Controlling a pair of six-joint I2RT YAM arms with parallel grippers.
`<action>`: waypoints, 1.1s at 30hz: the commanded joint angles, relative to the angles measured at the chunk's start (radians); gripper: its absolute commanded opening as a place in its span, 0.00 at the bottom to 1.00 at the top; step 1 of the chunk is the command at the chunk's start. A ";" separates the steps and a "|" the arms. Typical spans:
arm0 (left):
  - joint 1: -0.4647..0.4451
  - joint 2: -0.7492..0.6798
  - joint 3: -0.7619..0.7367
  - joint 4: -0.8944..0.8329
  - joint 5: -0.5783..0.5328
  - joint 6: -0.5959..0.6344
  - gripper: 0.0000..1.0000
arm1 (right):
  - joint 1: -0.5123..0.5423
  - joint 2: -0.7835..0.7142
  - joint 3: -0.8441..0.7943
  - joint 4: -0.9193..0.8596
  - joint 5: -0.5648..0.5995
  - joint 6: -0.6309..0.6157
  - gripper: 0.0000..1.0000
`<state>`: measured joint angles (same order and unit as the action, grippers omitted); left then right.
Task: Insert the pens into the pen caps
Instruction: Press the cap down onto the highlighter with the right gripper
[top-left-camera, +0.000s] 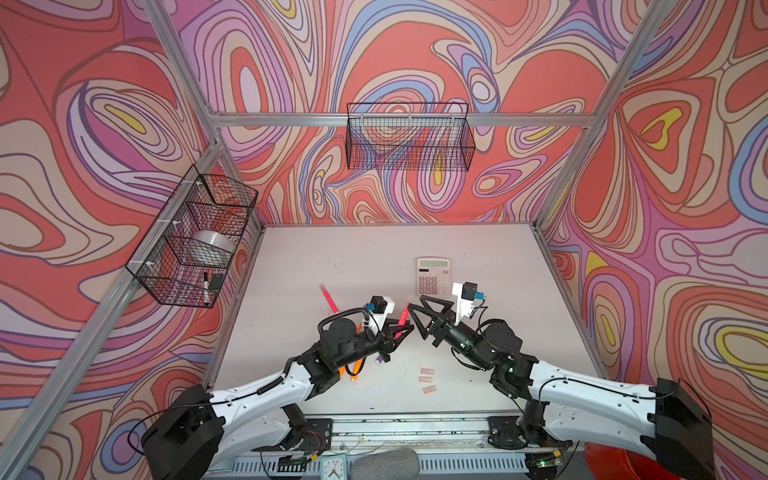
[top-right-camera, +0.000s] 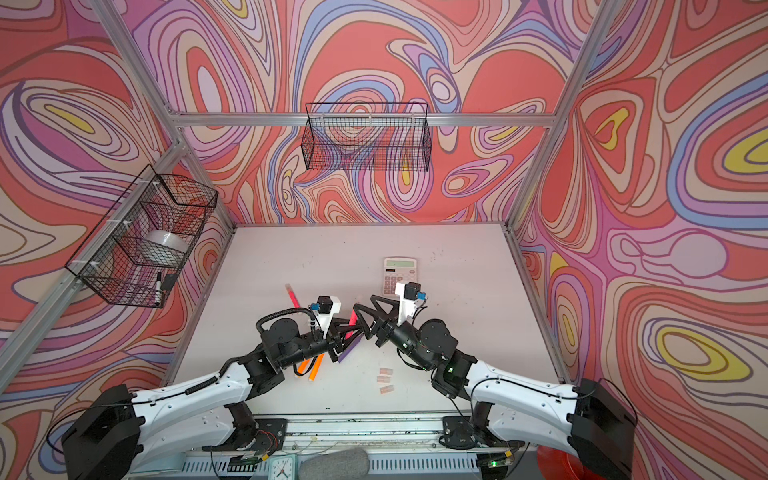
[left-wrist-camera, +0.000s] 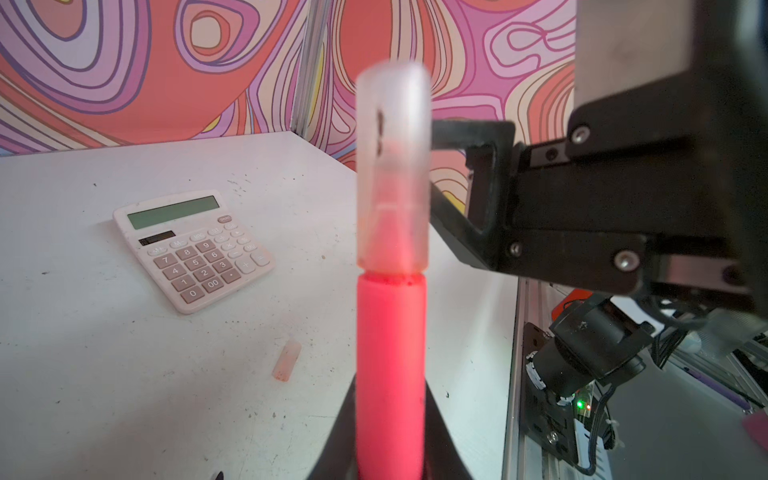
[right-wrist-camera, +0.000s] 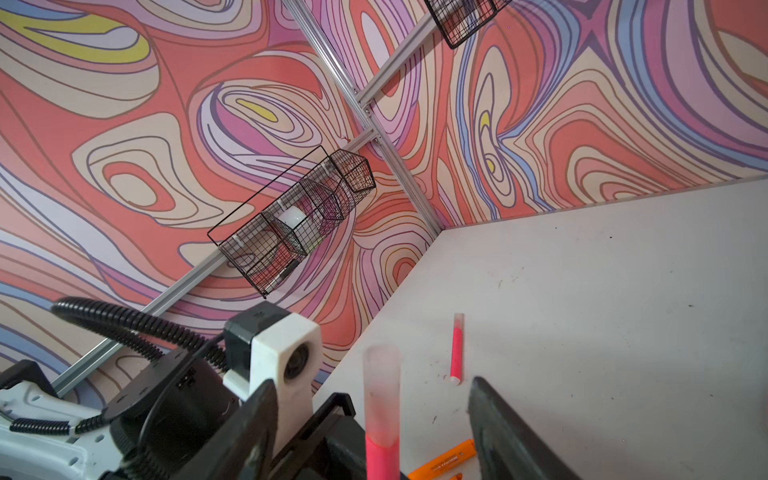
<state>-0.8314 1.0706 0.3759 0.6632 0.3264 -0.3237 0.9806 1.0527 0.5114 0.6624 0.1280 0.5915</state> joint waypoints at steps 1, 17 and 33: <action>0.000 0.017 -0.016 0.049 0.027 0.065 0.00 | -0.003 0.042 0.048 -0.068 0.029 0.008 0.67; 0.001 0.046 -0.029 0.042 -0.039 0.095 0.00 | -0.002 0.085 0.085 -0.098 0.013 0.036 0.30; 0.000 0.030 -0.011 0.027 -0.130 0.126 0.00 | -0.002 0.140 0.139 -0.163 -0.041 0.070 0.00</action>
<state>-0.8314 1.1069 0.3504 0.6765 0.2516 -0.2276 0.9688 1.1748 0.6159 0.5274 0.1593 0.6392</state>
